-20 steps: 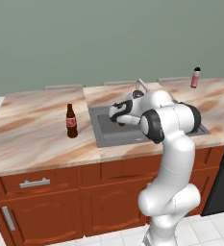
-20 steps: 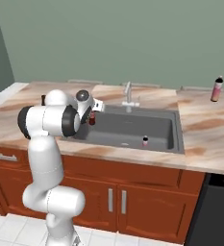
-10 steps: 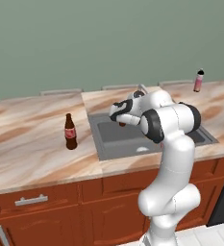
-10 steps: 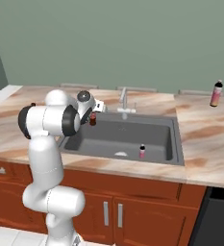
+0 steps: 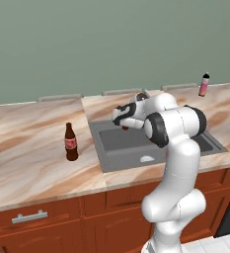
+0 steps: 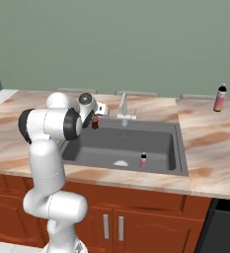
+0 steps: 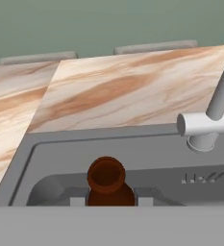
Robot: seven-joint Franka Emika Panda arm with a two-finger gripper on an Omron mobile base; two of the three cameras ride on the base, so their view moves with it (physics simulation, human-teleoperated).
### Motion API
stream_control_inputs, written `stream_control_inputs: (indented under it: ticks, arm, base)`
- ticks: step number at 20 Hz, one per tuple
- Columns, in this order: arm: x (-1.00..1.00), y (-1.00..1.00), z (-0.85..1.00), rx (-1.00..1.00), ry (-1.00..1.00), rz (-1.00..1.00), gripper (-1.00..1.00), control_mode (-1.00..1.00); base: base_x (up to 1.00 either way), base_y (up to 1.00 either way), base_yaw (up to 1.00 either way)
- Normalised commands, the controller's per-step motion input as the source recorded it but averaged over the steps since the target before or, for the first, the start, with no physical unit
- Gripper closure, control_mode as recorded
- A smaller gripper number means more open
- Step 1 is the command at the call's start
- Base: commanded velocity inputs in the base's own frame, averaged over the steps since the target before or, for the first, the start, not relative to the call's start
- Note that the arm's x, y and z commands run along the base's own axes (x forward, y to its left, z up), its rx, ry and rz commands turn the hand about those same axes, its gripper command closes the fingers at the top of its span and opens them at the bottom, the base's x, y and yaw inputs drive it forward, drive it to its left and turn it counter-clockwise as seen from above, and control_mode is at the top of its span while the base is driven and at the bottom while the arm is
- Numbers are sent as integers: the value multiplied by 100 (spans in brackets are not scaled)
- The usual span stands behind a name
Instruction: Place the large bottle from the dining counter next to the other large bottle outside the sink, and place the small bottle from the dining counter next to the other small bottle inside the sink.
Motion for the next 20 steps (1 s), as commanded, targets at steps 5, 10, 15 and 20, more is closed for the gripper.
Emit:
stream_control_inputs:
  ticks: [5, 10, 15, 20]
  arm:
    - [0, 0, 0, 0, 0, 0, 100, 100]
    - [0, 0, 0, 0, 0, 0, 100, 100]
    - [0, 0, 0, 0, 0, 0, 100, 100]
    - [0, 0, 0, 0, 0, 0, 100, 100]
  base:
    - [38, 10, -5]
    - [8, 1, 0]
    - [0, 0, 0]
    - [0, 0, 0]
